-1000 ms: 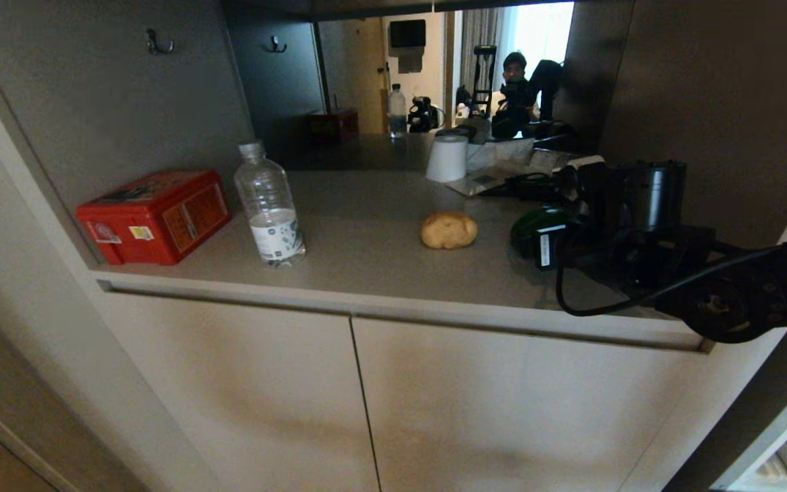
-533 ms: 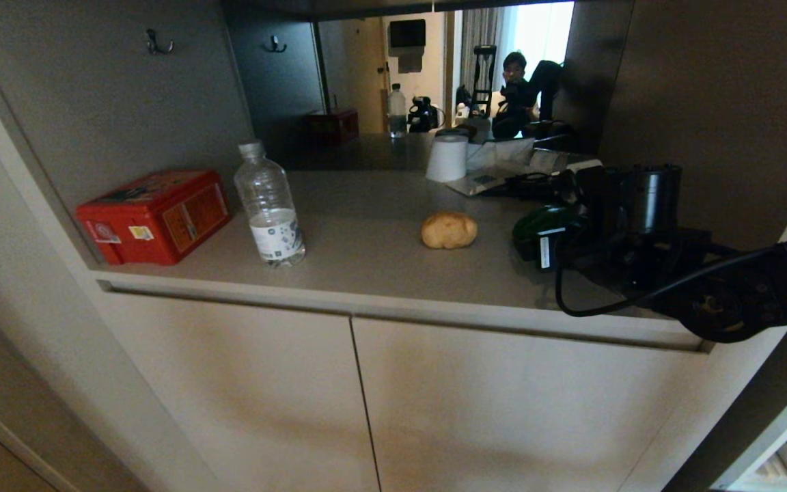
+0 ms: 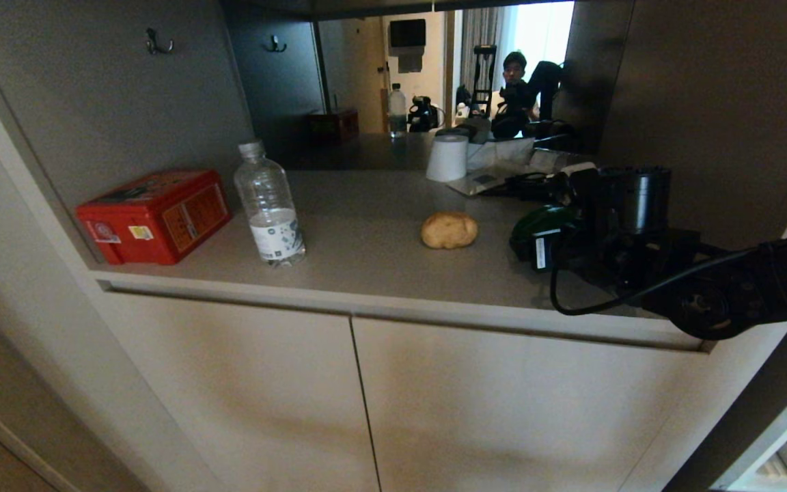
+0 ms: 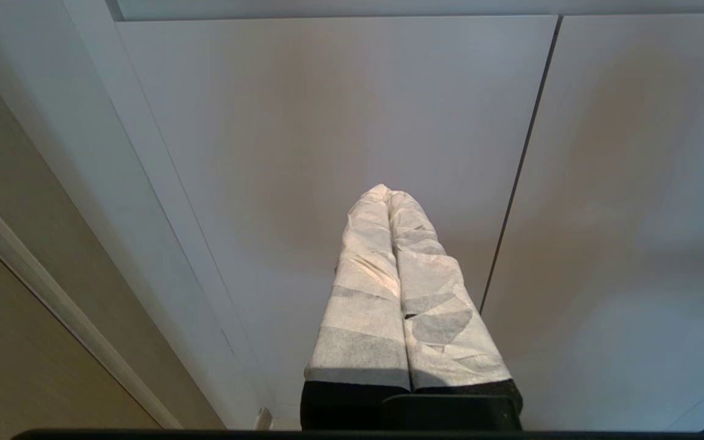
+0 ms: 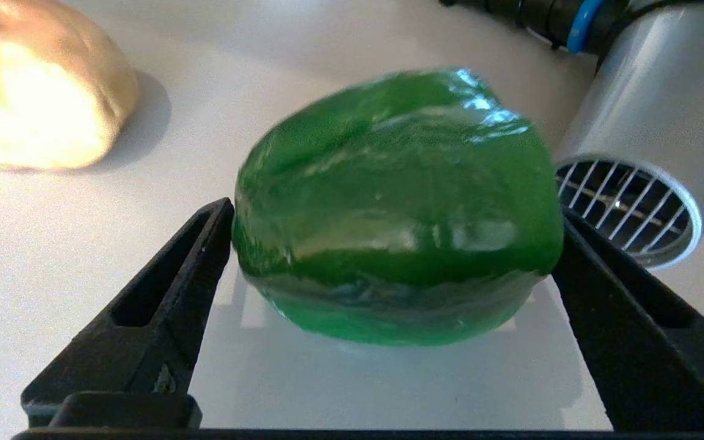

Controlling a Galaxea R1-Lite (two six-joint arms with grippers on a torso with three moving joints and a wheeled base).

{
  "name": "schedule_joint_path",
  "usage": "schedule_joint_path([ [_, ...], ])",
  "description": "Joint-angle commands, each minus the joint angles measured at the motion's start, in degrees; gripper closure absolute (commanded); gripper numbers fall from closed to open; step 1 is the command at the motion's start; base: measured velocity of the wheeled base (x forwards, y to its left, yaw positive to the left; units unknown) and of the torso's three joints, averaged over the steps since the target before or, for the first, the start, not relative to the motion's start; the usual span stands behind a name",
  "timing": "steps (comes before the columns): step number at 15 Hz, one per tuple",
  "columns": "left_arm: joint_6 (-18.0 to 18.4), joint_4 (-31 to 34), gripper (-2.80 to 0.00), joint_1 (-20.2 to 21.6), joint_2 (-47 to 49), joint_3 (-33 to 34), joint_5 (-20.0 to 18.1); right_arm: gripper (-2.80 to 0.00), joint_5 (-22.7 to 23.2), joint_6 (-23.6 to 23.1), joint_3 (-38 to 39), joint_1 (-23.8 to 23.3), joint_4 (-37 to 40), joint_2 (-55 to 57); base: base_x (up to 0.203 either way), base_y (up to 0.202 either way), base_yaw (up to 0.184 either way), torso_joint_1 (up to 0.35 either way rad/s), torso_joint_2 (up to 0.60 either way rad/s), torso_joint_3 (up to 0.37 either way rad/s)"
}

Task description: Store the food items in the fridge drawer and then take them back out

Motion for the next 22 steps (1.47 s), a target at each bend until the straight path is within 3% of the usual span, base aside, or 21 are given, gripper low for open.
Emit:
schedule_joint_path([
  [1,0.0,0.0,0.00,0.0,-0.1,0.6,0.0,-2.80,0.0,-0.1,-0.4,0.0,-0.2,0.0,0.000,0.000,0.000,0.000,0.00,0.000],
  [19,0.0,0.0,0.00,0.0,-0.1,0.6,0.0,-2.80,0.1,-0.3,-1.6,-1.3,-0.2,2.0,0.000,0.000,0.000,0.000,0.00,0.000],
  [20,0.0,0.0,0.00,0.0,-0.1,0.6,0.0,0.00,0.1,-0.2,-1.5,-1.3,-0.2,2.0,0.000,0.000,0.000,0.000,0.00,0.000],
  [22,0.0,0.0,0.00,0.0,-0.1,0.6,0.0,0.00,0.1,-0.2,-1.3,-1.3,-0.2,2.0,0.000,0.000,0.000,0.000,0.00,0.000],
])
